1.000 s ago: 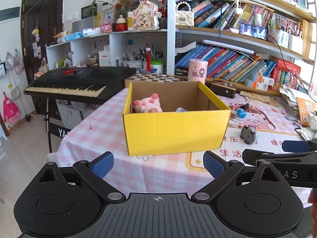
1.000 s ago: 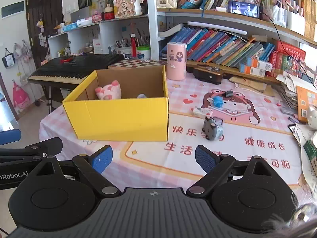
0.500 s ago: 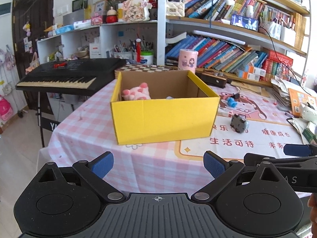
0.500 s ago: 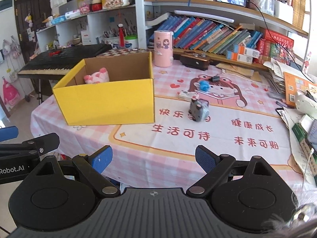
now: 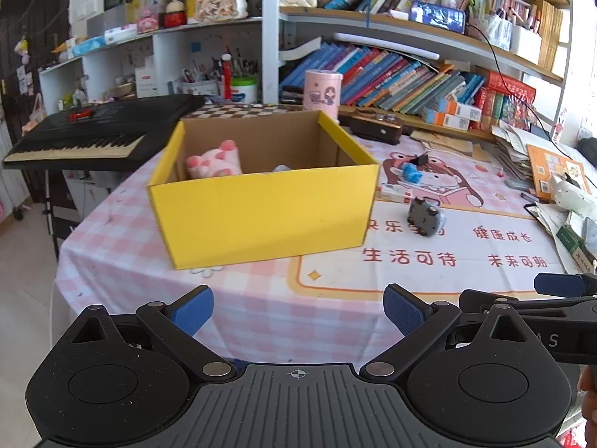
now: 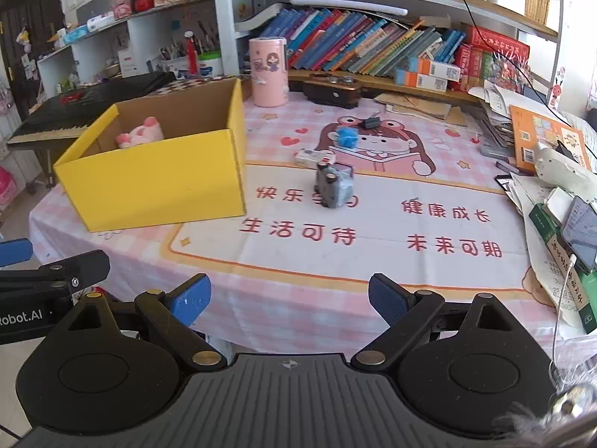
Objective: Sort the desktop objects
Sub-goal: 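Move both tools back toward the grey toy car and blue bag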
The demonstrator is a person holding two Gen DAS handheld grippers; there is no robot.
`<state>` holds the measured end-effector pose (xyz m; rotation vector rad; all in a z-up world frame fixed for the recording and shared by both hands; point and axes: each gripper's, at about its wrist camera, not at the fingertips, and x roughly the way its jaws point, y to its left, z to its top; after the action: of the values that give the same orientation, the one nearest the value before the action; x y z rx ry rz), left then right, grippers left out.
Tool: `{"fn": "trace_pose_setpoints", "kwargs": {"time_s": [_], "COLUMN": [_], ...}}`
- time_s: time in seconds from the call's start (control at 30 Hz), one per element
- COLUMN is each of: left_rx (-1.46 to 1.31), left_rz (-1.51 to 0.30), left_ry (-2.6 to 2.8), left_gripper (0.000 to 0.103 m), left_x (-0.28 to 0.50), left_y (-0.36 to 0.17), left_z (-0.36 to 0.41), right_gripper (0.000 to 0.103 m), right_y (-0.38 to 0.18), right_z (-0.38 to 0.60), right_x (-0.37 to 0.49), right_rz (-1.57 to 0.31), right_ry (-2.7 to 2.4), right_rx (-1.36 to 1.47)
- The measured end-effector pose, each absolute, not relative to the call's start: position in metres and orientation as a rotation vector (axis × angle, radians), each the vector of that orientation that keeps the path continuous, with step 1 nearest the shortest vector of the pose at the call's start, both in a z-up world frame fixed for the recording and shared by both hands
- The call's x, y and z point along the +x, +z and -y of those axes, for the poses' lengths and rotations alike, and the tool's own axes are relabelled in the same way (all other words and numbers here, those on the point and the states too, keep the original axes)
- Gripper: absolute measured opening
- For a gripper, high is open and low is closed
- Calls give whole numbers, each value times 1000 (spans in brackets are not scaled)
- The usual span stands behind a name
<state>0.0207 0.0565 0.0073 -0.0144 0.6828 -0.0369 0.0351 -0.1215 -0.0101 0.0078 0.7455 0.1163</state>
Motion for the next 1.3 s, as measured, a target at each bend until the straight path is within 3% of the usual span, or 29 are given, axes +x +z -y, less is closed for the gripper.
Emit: {"fn": "trace_pose_setpoints", "kwargs": {"time_s": [1.3], "left_rx": [15], "left_rz": [-763], "left_ry": [-104], "left_gripper": [98], "left_x": [163], "left_y": [-13], "left_z": [109], "right_gripper": [92], "right_y": [-10], "right_z": [293], "right_x": [191], "right_rz": [-727], "right_ry": [52], "right_rx": [89]}}
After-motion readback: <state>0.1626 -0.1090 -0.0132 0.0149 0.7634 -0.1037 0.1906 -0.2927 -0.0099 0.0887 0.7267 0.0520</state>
